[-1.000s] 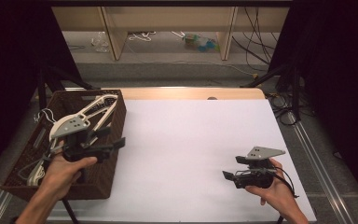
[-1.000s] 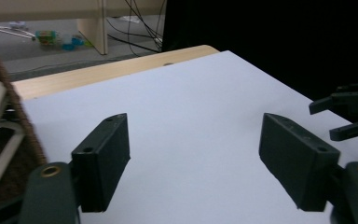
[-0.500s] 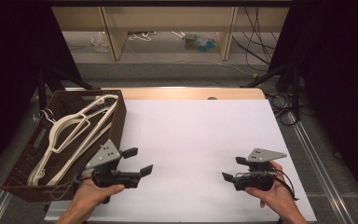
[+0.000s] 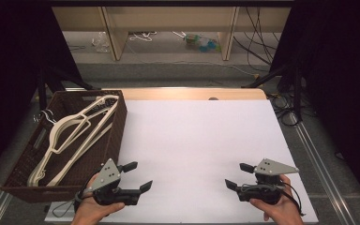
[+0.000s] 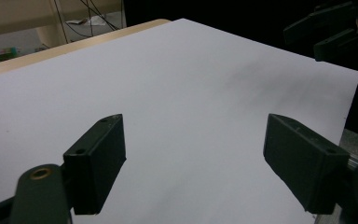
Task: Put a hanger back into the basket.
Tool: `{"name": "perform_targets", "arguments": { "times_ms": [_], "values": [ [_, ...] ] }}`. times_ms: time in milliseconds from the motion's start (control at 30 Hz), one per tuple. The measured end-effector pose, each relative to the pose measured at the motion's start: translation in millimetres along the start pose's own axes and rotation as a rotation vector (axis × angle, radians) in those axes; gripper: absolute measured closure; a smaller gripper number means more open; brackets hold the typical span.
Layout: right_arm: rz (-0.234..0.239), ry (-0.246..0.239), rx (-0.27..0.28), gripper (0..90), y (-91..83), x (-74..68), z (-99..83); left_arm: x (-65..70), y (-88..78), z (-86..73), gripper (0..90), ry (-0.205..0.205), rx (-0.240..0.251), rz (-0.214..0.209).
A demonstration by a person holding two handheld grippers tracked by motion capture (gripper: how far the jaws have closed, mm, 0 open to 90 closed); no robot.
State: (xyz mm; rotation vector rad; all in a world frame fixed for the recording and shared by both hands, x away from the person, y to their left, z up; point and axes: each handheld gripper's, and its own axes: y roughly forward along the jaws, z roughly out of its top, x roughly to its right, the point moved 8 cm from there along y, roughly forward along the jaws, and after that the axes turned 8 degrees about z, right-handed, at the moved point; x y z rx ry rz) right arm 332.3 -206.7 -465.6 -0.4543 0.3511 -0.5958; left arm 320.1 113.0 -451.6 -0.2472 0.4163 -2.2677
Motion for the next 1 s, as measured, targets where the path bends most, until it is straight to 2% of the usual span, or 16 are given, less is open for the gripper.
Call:
{"name": "perform_targets", "arguments": {
  "times_ms": [67, 167, 200, 233, 333, 367, 433, 467, 500, 533, 567, 667, 700, 733, 767, 1000],
  "values": [
    [-0.002, 0.004, 0.013, 20.0, -3.1, -2.6, -1.7, -1.1, 0.2, -1.8, 21.0, 0.019, -0.005, 0.019],
    [0.000, 0.001, 0.035, 18.9, -5.9, -7.0, -4.7, -0.9, 1.0, -4.3, 20.6, 0.009, -0.005, 0.016],
    [0.015, 0.001, 0.063, 18.6, -4.4, -9.2, -4.2, -1.4, 1.0, -4.9, 20.5, 0.023, -0.006, 0.020],
    [0.009, 0.002, 0.061, 18.1, -6.0, -10.3, -5.3, -1.5, 0.7, -5.3, 20.2, 0.036, -0.006, 0.025],
    [-0.005, -0.007, 0.050, 17.7, -10.0, -11.1, -8.2, -0.7, -0.3, -3.5, 19.9, 0.016, 0.008, 0.012],
    [0.001, -0.001, 0.064, 17.6, -9.1, -11.8, -8.1, -1.4, -0.5, -2.7, 19.8, 0.026, 0.015, 0.011],
    [-0.016, -0.001, 0.039, 17.6, -11.7, -10.9, -10.6, -2.0, -1.0, -2.8, 19.7, 0.027, 0.013, 0.014],
    [-0.002, -0.003, 0.073, 17.6, -8.8, -11.6, -8.9, -1.8, -1.0, -3.0, 19.6, 0.015, 0.012, 0.013],
    [-0.004, -0.020, 0.072, 17.6, -9.3, -10.8, -8.5, -2.0, -1.0, -2.9, 19.4, 0.016, 0.013, 0.012],
    [-0.020, -0.008, 0.048, 17.5, -12.5, -10.7, -9.6, -2.1, -0.9, -2.7, 19.4, 0.019, 0.015, 0.011],
    [-0.015, -0.007, 0.074, 17.4, -11.5, -11.2, -7.3, -2.4, -0.9, -2.7, 19.4, 0.022, 0.016, 0.013],
    [-0.004, -0.018, 0.089, 17.3, -11.7, -11.4, -5.5, -3.9, -0.5, -3.0, 19.4, 0.028, 0.013, 0.016],
    [-0.003, -0.012, 0.099, 17.4, -10.7, -11.8, -5.0, -3.2, -0.3, -3.1, 19.3, 0.014, 0.012, 0.015],
    [-0.002, -0.018, 0.093, 17.3, -10.4, -11.3, -5.3, -3.9, -0.4, -3.1, 19.4, 0.026, 0.012, 0.017],
    [-0.007, -0.015, 0.082, 17.4, -11.0, -11.1, -6.2, -3.3, -0.1, -3.4, 19.3, 0.018, 0.010, 0.016],
    [-0.008, -0.017, 0.088, 17.5, -10.7, -10.9, -5.4, -4.1, 1.2, -5.2, 19.4, 0.030, 0.003, 0.013]
  ]
}}
